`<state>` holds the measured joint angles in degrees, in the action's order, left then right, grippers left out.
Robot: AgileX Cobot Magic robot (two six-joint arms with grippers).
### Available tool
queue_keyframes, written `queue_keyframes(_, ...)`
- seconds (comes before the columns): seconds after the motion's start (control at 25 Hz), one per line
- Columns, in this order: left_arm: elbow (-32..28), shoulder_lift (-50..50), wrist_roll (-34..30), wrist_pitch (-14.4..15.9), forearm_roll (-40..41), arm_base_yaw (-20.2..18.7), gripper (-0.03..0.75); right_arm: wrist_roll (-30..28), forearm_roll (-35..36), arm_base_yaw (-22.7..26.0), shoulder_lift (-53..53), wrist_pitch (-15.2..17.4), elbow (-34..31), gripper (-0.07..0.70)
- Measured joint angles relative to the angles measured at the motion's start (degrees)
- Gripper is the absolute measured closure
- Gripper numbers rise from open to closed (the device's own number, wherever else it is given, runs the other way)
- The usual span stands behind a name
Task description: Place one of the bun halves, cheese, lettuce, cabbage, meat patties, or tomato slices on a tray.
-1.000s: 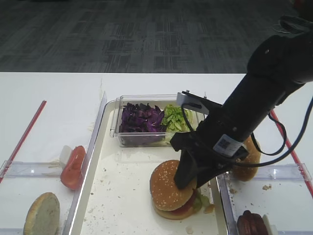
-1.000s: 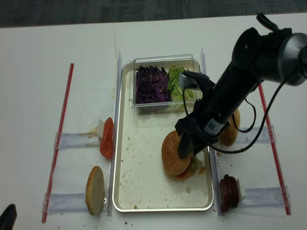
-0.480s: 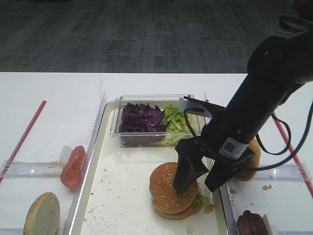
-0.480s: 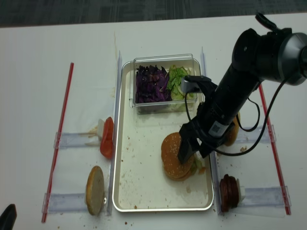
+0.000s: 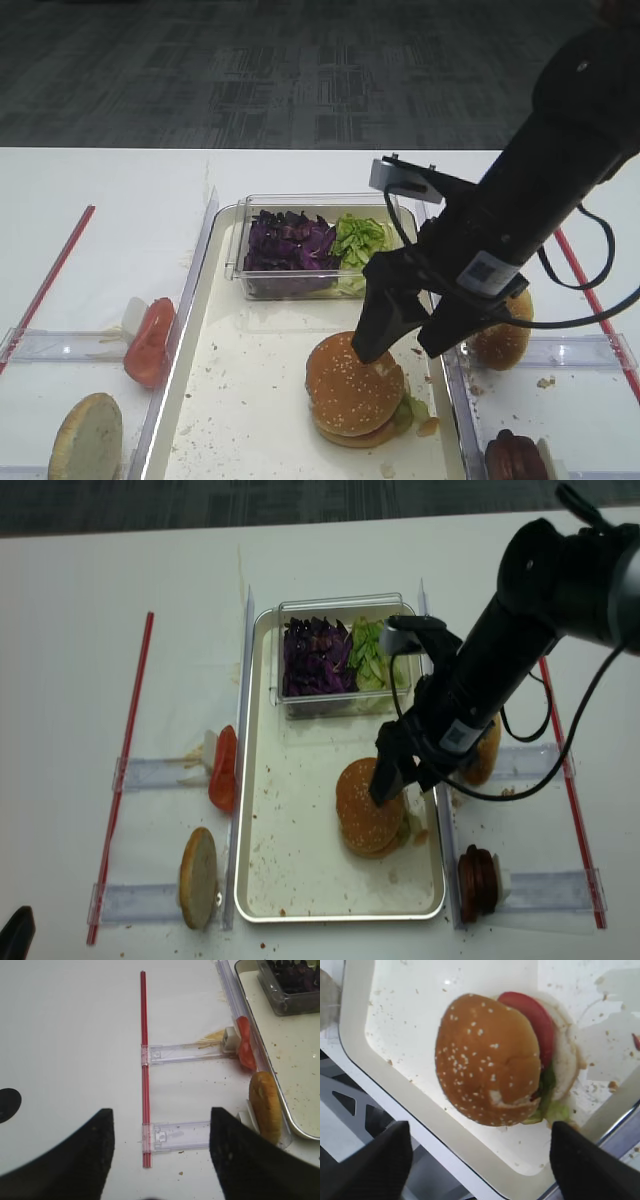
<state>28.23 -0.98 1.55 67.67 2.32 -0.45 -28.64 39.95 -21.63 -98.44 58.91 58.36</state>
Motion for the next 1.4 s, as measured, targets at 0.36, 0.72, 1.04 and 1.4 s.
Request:
queue_keyframes(0.36, 0.0, 0.0, 0.0, 0.0, 0.0, 0.0, 0.295, 2.18, -0.22, 0.0, 12.4, 0.17, 0.0, 0.034)
queue_keyframes(0.72, 0.0, 0.0, 0.0, 0.0, 0.0, 0.0, 0.295, 5.93, -4.24, 0.0, 21.93, 1.11, -0.03, 0.034)
queue_keyframes(1.04, 0.0, 0.0, 0.0, 0.0, 0.0, 0.0, 0.295, 13.84, -19.58, 0.0, 25.89, 1.5, -0.13, 0.034)
queue_keyframes(1.4, 0.0, 0.0, 0.0, 0.0, 0.0, 0.0, 0.295, 21.84, -33.37, 0.0, 25.87, 1.59, -0.13, 0.036)
